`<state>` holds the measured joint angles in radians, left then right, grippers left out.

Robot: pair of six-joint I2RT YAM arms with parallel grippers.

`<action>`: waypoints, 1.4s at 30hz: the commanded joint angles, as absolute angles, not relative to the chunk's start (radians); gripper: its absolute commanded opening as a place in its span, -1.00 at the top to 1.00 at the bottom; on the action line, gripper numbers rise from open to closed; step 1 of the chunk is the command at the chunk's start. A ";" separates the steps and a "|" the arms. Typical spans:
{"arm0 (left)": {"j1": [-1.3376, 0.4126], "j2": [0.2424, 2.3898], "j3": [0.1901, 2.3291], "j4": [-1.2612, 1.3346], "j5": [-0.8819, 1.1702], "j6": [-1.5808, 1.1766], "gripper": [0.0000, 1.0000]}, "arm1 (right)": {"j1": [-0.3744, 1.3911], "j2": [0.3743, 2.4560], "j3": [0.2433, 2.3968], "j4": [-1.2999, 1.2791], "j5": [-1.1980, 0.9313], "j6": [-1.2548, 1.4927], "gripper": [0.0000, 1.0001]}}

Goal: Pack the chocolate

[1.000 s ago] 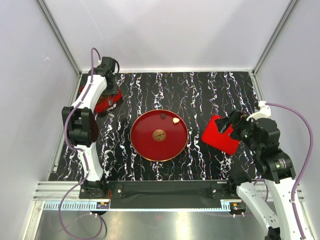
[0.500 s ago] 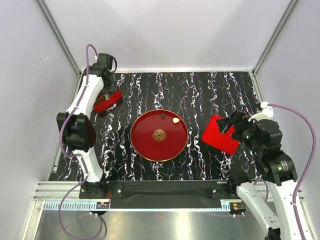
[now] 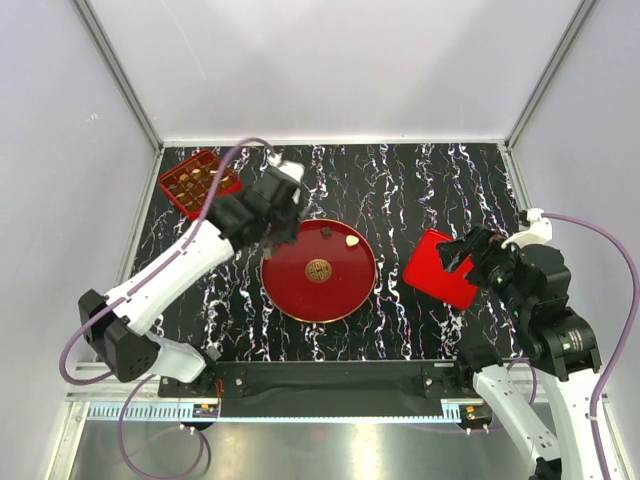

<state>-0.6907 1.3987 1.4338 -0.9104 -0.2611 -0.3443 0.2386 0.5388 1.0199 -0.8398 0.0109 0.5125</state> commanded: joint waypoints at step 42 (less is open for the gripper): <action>-0.868 1.677 1.350 -0.767 -0.387 -0.413 0.23 | 0.241 0.515 1.042 -0.830 0.046 0.509 -0.99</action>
<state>-0.8574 1.7123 1.3140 -0.7643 -0.3538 -0.3992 0.2386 0.5198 1.0283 -0.8654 0.0185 0.5201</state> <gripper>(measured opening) 0.409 0.994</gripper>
